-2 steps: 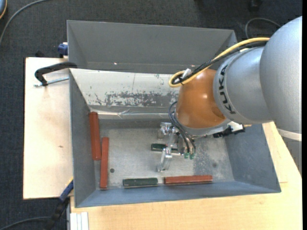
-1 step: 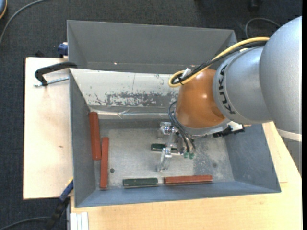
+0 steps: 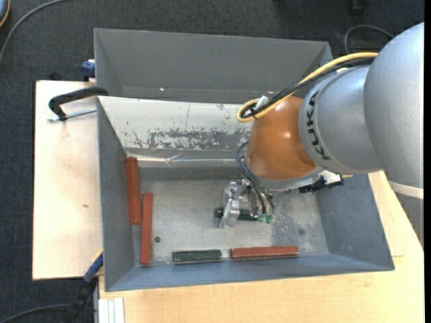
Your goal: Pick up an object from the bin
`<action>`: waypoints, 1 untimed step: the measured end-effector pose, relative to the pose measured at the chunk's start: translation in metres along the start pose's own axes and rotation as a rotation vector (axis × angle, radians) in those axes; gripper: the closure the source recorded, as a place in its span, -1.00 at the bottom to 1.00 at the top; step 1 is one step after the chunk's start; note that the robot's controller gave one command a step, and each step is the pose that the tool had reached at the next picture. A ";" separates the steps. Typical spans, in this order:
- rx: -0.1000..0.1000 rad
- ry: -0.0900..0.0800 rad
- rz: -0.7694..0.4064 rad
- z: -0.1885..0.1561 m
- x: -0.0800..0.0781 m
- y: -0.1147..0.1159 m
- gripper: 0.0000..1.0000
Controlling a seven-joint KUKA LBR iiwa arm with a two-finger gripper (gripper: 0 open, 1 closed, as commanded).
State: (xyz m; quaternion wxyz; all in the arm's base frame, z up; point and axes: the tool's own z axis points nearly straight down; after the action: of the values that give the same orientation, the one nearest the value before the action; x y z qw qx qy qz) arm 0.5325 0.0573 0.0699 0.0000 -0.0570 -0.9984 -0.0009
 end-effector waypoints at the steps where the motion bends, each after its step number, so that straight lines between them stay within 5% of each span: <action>1: -0.002 -0.009 -0.001 -0.040 -0.002 0.001 1.00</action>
Offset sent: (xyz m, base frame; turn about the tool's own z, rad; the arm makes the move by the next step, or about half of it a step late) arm 0.0000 -0.0001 0.0372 0.0000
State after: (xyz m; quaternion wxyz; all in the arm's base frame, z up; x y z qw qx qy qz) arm 0.5346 0.0583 0.1100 -0.0043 -0.0568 -0.9984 -0.0015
